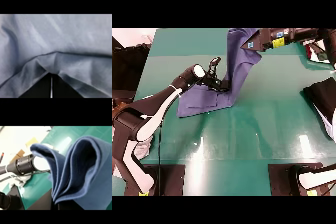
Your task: Fold the shirts.
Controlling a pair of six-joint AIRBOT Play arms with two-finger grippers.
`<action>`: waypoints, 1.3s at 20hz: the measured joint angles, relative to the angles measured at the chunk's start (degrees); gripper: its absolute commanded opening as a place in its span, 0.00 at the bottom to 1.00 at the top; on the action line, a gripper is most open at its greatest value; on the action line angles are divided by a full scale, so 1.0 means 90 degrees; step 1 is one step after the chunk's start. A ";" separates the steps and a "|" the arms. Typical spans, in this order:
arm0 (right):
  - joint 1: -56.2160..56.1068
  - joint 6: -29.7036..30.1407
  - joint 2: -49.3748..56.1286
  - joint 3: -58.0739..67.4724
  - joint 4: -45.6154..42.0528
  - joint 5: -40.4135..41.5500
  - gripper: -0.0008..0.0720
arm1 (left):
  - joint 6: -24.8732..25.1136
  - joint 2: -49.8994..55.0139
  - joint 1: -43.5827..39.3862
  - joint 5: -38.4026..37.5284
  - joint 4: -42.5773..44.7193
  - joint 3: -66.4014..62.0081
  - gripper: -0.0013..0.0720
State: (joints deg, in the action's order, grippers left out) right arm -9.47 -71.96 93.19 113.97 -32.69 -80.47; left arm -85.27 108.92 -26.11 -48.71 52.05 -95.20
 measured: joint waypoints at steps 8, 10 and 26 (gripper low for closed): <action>-0.0231 -0.0007 0.0034 0.0027 -0.0180 0.0114 0.03 | 0.0005 -0.0687 0.0272 -0.0991 0.1103 -0.0250 0.05; -0.0282 -0.0007 0.0100 0.0027 -0.0177 0.0126 0.03 | 0.0005 -0.1195 0.0508 -0.1392 0.1831 -0.0270 0.05; -0.2812 0.0551 0.1953 0.0136 -0.0151 0.2382 0.74 | 0.0005 -0.4401 0.2358 -0.3116 0.4391 -0.0267 0.05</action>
State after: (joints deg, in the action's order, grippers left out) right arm -34.79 -67.00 110.76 115.20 -34.04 -59.02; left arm -85.23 69.32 -4.89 -76.75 91.57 -97.60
